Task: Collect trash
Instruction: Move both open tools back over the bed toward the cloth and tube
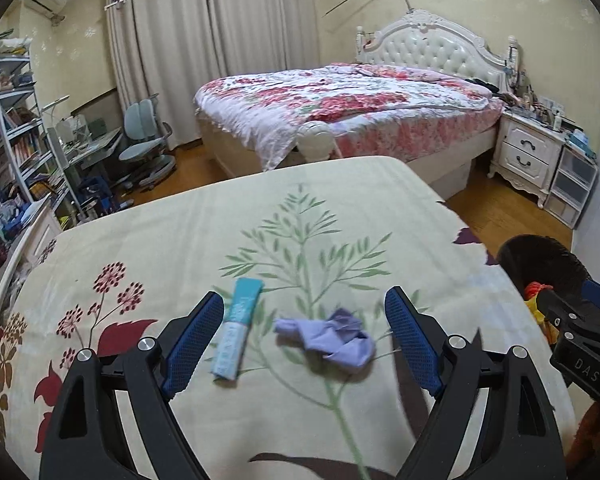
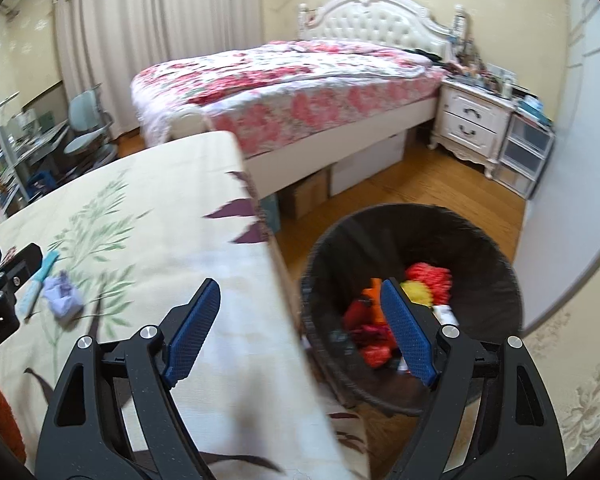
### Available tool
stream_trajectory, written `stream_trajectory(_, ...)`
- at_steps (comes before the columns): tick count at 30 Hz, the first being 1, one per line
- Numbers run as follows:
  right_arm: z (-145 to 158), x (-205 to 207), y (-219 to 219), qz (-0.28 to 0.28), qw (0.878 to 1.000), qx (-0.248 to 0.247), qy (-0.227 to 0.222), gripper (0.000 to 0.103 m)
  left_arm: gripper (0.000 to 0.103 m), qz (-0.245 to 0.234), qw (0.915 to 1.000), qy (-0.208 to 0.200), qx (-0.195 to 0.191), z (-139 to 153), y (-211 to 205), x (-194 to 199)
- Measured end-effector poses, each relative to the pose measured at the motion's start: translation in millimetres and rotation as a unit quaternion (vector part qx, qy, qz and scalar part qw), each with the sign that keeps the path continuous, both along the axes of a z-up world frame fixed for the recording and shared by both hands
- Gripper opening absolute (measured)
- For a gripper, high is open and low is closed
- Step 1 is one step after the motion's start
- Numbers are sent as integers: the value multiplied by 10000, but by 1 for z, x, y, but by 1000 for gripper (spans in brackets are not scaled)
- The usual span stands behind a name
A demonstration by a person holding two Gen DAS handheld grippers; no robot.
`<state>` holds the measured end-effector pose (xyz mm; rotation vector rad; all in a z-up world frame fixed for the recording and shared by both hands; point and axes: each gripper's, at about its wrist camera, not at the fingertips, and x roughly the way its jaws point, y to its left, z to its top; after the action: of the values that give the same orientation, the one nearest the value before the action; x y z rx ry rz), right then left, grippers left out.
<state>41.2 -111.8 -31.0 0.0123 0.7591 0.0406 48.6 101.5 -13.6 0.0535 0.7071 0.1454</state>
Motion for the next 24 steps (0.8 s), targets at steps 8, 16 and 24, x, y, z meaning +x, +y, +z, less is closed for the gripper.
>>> stream_trajectory(8,-3,-3,71,877,9961,-36,127,80,83,618,9980,153,57,-13,65,-21)
stream_trajectory(16,-8,-6,126,1508,9881,-74,281,80,83,1110,9934,281,26,-24,110,-32)
stream_trajectory(24,-16,6,164,1912,9801,-256,476,80,83,1234,9919,311,-52,-27,126,-35)
